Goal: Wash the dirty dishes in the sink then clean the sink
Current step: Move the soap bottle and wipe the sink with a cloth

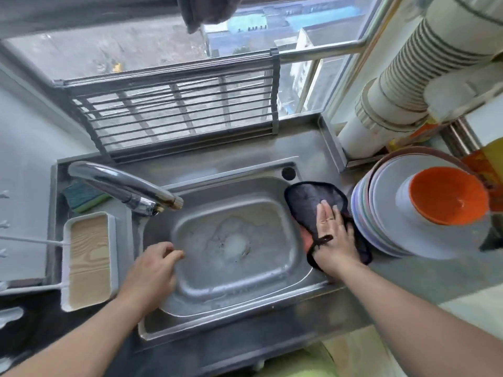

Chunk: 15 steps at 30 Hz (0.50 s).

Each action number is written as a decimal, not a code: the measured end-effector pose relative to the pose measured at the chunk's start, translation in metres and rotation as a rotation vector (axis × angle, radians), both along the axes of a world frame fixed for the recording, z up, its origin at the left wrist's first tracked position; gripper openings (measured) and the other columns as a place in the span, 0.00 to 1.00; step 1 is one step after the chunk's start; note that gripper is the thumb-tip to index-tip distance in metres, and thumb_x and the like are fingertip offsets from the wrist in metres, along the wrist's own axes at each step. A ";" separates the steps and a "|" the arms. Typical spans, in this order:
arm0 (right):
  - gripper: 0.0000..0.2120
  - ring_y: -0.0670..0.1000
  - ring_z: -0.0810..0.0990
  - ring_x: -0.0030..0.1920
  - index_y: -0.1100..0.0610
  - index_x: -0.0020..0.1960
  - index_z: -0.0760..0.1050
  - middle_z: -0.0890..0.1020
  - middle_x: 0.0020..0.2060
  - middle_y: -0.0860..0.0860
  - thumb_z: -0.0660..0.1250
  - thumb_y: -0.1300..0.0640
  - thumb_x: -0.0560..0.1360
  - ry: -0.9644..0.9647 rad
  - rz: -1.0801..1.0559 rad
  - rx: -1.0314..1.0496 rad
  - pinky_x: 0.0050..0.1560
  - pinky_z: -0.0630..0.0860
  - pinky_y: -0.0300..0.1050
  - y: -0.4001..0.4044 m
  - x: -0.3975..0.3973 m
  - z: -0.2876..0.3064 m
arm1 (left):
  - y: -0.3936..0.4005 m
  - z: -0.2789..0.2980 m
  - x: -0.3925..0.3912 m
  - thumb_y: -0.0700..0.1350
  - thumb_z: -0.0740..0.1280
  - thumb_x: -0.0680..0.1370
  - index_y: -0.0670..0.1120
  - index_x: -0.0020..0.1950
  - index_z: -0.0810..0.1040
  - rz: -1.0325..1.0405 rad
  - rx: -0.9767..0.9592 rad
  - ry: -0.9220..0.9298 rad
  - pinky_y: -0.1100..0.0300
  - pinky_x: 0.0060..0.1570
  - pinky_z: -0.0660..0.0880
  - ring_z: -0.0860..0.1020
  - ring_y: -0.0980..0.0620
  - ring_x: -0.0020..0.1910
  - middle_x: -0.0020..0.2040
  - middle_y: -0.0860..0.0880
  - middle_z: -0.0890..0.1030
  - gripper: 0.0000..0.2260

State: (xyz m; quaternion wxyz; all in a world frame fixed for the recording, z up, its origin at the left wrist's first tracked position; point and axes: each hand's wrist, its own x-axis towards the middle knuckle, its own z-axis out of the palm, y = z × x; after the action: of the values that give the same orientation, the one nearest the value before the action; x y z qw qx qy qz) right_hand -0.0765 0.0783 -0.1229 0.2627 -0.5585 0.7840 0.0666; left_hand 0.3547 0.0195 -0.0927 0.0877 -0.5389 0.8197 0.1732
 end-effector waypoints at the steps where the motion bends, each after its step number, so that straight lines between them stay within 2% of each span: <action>1: 0.42 0.46 0.25 0.80 0.46 0.78 0.21 0.27 0.80 0.42 0.42 0.41 0.73 0.006 -0.006 0.025 0.80 0.35 0.57 0.021 0.000 0.000 | 0.000 0.001 -0.009 0.34 0.76 0.70 0.43 0.59 0.87 0.006 0.011 0.029 0.45 0.51 0.80 0.81 0.39 0.53 0.54 0.43 0.83 0.17; 3: 0.44 0.47 0.24 0.79 0.48 0.79 0.22 0.25 0.79 0.43 0.46 0.43 0.72 0.027 -0.006 0.040 0.81 0.37 0.59 0.056 0.005 -0.001 | 0.003 0.003 -0.023 0.38 0.73 0.75 0.47 0.61 0.86 0.032 0.054 0.068 0.47 0.57 0.78 0.80 0.42 0.58 0.57 0.47 0.83 0.15; 5: 0.40 0.50 0.27 0.81 0.49 0.79 0.23 0.26 0.80 0.45 0.42 0.41 0.74 0.048 0.009 0.035 0.81 0.39 0.60 0.083 0.010 -0.001 | 0.010 0.004 -0.031 0.42 0.69 0.78 0.51 0.62 0.85 0.040 0.090 0.075 0.49 0.62 0.75 0.78 0.45 0.62 0.59 0.50 0.82 0.14; 7: 0.37 0.55 0.33 0.83 0.51 0.81 0.30 0.31 0.82 0.49 0.37 0.40 0.76 0.037 0.027 -0.013 0.81 0.40 0.62 0.103 0.016 -0.002 | 0.018 0.005 -0.028 0.44 0.67 0.79 0.53 0.63 0.85 0.038 0.103 0.052 0.51 0.63 0.73 0.76 0.46 0.63 0.61 0.50 0.81 0.14; 9: 0.33 0.59 0.39 0.84 0.52 0.84 0.46 0.41 0.84 0.53 0.42 0.43 0.81 -0.003 0.006 -0.054 0.81 0.41 0.63 0.120 0.029 0.001 | 0.024 0.006 -0.016 0.45 0.65 0.80 0.54 0.64 0.84 0.043 0.115 0.011 0.51 0.64 0.72 0.75 0.46 0.64 0.62 0.50 0.80 0.15; 10: 0.29 0.60 0.43 0.84 0.54 0.84 0.58 0.49 0.85 0.54 0.49 0.48 0.84 -0.028 -0.021 -0.102 0.81 0.44 0.64 0.128 0.037 0.002 | 0.027 0.006 -0.009 0.46 0.64 0.81 0.55 0.65 0.83 0.048 0.125 -0.013 0.51 0.65 0.72 0.75 0.46 0.64 0.62 0.50 0.80 0.15; 11: 0.25 0.61 0.48 0.84 0.57 0.79 0.70 0.58 0.84 0.55 0.54 0.54 0.83 -0.032 -0.009 -0.154 0.80 0.48 0.68 0.136 0.048 0.004 | 0.031 0.006 -0.002 0.46 0.64 0.81 0.55 0.66 0.82 0.053 0.133 -0.034 0.52 0.65 0.71 0.74 0.45 0.64 0.62 0.50 0.79 0.15; 12: 0.22 0.61 0.55 0.81 0.60 0.71 0.77 0.68 0.79 0.57 0.57 0.59 0.80 -0.016 0.055 -0.220 0.77 0.54 0.73 0.143 0.060 0.006 | 0.035 0.005 0.005 0.47 0.63 0.81 0.55 0.66 0.82 0.046 0.130 -0.048 0.52 0.65 0.70 0.74 0.45 0.64 0.62 0.50 0.79 0.15; 13: 0.21 0.63 0.63 0.77 0.61 0.66 0.79 0.76 0.73 0.59 0.58 0.59 0.76 0.004 0.160 -0.291 0.72 0.62 0.77 0.148 0.074 0.007 | 0.038 0.003 0.012 0.47 0.64 0.82 0.54 0.66 0.82 0.019 0.115 -0.052 0.51 0.65 0.70 0.74 0.44 0.64 0.61 0.50 0.79 0.15; 14: 0.22 0.65 0.71 0.71 0.60 0.63 0.78 0.81 0.66 0.60 0.58 0.58 0.72 -0.003 0.277 -0.343 0.68 0.68 0.76 0.148 0.090 0.007 | 0.042 0.000 0.018 0.46 0.64 0.81 0.52 0.66 0.83 -0.024 0.091 -0.050 0.51 0.64 0.70 0.75 0.43 0.62 0.60 0.49 0.80 0.14; 15: 0.22 0.65 0.77 0.65 0.57 0.62 0.76 0.83 0.61 0.58 0.59 0.56 0.69 -0.027 0.379 -0.356 0.66 0.73 0.71 0.145 0.108 0.009 | 0.045 -0.003 0.023 0.46 0.65 0.81 0.51 0.64 0.84 -0.066 0.072 -0.052 0.50 0.62 0.71 0.76 0.42 0.61 0.58 0.48 0.81 0.14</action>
State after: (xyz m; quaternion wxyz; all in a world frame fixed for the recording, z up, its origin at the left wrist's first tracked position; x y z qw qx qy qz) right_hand 0.0311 0.2234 -0.1135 0.1536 -0.7338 0.6610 -0.0317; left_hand 0.3781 0.0643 -0.0956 0.1337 -0.5123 0.8278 0.1855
